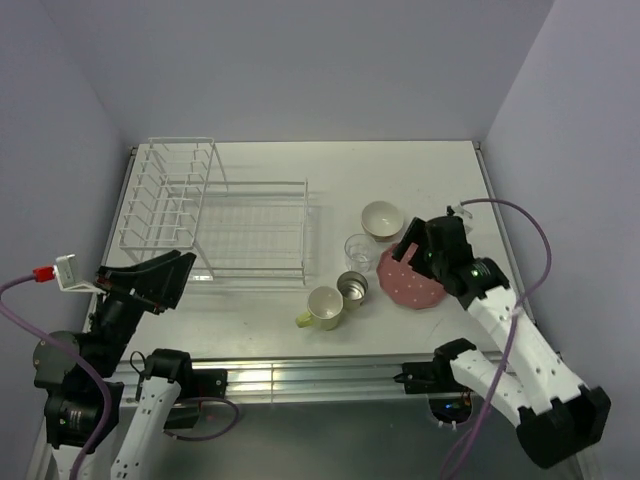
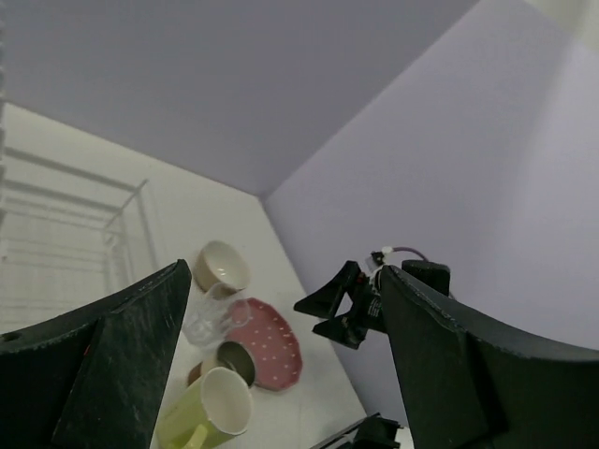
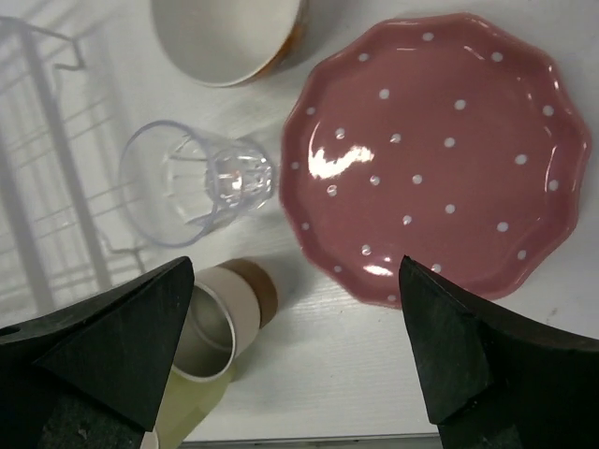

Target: Load the mixed dishes into the dish rack

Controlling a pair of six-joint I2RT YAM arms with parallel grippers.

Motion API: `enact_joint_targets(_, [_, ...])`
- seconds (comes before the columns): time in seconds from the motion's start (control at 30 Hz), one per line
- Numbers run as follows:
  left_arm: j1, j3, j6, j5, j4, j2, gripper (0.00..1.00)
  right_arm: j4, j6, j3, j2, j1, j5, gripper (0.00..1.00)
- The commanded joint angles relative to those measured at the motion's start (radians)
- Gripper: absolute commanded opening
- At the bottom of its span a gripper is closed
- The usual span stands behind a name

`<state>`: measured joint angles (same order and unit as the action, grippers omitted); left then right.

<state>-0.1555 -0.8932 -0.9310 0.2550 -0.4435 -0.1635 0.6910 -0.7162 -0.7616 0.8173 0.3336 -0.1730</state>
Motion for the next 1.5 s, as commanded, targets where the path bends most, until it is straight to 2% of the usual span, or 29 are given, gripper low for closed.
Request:
enact_joint_targets(0.0, [0.005, -0.049, 0.089, -0.105, -0.159, -0.037, 0.88, 0.012, 0.049, -0.116, 0.146, -0.019, -0.112, 0.98])
enact_joint_targets(0.1, [0.007, -0.058, 0.101, -0.08, -0.167, -0.071, 0.84, 0.007, 0.076, -0.228, 0.3, -0.057, -0.138, 0.98])
enact_joint_targets(0.17, [0.005, -0.076, 0.112, -0.068, -0.176, -0.091, 0.83, -0.004, 0.101, -0.305, 0.42, -0.093, -0.106, 0.91])
enact_joint_targets(0.2, [0.005, -0.084, 0.116, -0.057, -0.181, -0.111, 0.82, -0.002, 0.122, -0.336, 0.457, -0.111, -0.083, 0.81])
enact_joint_targets(0.27, [0.005, -0.105, 0.126, -0.046, -0.187, -0.125, 0.81, -0.005, 0.132, -0.409, 0.555, -0.159, -0.031, 0.71])
enact_joint_targets(0.4, [0.005, -0.13, 0.133, -0.02, -0.182, -0.151, 0.78, 0.002, 0.159, -0.511, 0.699, -0.171, 0.03, 0.68])
enact_joint_targets(0.57, [0.005, -0.148, 0.121, 0.099, -0.133, -0.197, 0.71, -0.011, 0.175, -0.574, 0.839, -0.171, 0.073, 0.66])
enact_joint_targets(0.63, [0.005, -0.159, 0.12, 0.134, -0.121, -0.24, 0.66, -0.021, 0.181, -0.582, 0.867, -0.171, 0.089, 0.63])
enact_joint_targets(0.93, [0.005, -0.216, 0.164, 0.237, -0.109, -0.415, 0.61, -0.067, 0.185, -0.594, 0.99, -0.171, 0.096, 0.58])
enact_joint_targets(1.03, [0.005, -0.228, 0.181, 0.259, -0.107, -0.468, 0.6, -0.071, 0.196, -0.617, 1.026, -0.169, 0.08, 0.5])
enact_joint_targets(1.13, [0.004, -0.253, 0.201, 0.271, -0.104, -0.525, 0.59, -0.071, 0.204, -0.639, 1.059, -0.169, 0.056, 0.35])
enact_joint_targets(1.27, [-0.012, -0.288, 0.216, 0.25, -0.106, -0.588, 0.59, -0.073, 0.207, -0.651, 1.079, -0.169, 0.04, 0.04])
enact_joint_targets(1.3, [-0.025, -0.302, 0.219, 0.244, -0.106, -0.602, 0.59, -0.068, 0.207, -0.665, 1.082, -0.169, 0.032, 0.0])
enact_joint_targets(1.37, [-0.055, -0.319, 0.221, 0.211, -0.106, -0.645, 0.59, -0.059, 0.21, -0.68, 1.083, -0.169, 0.015, 0.0])
enact_joint_targets(1.47, [-0.176, -0.372, 0.23, 0.104, -0.109, -0.718, 0.59, -0.042, 0.219, -0.715, 1.059, -0.162, -0.046, 0.0])
